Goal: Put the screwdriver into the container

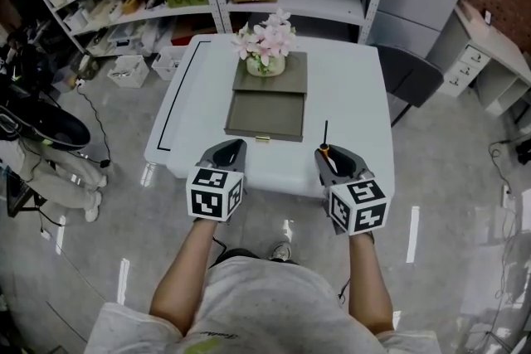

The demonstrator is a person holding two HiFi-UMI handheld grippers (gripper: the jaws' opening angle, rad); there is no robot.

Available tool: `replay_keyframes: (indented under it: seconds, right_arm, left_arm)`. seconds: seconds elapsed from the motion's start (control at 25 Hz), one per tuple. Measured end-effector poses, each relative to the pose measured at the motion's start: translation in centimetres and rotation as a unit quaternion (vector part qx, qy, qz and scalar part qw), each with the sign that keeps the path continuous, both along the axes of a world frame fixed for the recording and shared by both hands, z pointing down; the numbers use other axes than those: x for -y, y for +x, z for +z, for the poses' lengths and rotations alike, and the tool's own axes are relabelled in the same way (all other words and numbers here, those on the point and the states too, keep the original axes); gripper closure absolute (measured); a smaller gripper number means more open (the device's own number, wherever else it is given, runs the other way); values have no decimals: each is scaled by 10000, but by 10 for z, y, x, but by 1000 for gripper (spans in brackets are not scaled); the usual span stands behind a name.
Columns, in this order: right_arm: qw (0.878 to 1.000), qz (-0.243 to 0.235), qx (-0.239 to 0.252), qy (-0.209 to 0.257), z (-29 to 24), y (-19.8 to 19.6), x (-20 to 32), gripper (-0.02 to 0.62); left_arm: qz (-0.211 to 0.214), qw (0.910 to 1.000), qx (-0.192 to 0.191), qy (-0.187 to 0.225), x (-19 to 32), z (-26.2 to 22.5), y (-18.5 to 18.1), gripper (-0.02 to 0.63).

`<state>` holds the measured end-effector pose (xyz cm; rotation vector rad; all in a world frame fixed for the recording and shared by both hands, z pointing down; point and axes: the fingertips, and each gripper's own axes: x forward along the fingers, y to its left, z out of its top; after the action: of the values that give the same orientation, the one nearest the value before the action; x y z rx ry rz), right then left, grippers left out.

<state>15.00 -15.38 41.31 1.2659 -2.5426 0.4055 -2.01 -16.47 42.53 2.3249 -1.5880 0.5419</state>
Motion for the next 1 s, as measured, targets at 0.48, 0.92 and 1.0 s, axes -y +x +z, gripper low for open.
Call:
replay_keyframes:
  seconds: [0.48, 0.92, 1.0]
  right_arm:
    - [9932, -928, -704, 2, 8, -28, 31, 518]
    - [9691, -1581, -1889, -130, 34, -73, 83, 518]
    - [9608, -1719, -2168, -188, 38, -81, 94, 518]
  left_arm:
    - [-353, 9993, -11, 74, 16, 6, -29, 603]
    - [-152, 9998, 75, 61, 72, 27, -63, 603]
    - [-77, 10000, 63, -10, 86, 33, -68, 603]
